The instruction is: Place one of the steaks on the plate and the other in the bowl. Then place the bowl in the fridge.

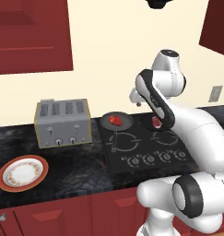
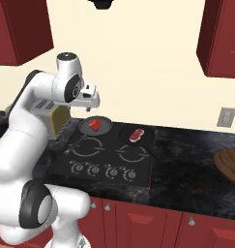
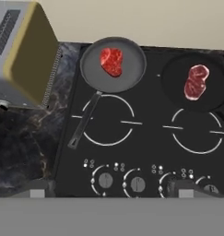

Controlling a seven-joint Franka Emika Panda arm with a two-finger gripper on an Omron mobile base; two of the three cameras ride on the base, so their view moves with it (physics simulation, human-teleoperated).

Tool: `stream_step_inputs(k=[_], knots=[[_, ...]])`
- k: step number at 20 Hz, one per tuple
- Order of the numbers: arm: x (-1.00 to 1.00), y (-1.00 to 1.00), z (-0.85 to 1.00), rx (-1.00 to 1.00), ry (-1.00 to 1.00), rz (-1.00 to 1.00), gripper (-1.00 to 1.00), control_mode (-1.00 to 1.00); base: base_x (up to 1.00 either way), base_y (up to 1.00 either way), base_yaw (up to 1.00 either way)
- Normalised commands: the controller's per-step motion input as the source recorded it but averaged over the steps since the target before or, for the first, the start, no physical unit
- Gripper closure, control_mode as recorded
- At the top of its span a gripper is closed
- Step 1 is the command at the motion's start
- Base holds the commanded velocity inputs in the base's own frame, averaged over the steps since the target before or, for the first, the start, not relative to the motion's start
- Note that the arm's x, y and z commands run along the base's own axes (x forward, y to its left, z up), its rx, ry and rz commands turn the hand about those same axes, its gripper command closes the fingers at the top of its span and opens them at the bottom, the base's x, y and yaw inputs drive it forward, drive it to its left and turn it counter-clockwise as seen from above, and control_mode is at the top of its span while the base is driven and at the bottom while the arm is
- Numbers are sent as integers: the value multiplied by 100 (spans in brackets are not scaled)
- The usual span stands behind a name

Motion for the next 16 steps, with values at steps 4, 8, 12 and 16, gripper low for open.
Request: stream_step_inputs(k=[4,8,12,16], knots=[[59,26,-50,-13,5,28,-100,-100,0,0,0],[47,11,-50,-15,12,7,-100,-100,0,0,0],[62,10,-54,-3,7,0,-100,-100,0,0,0],[53,0,-34,3,0,4,-100,-100,0,0,0]])
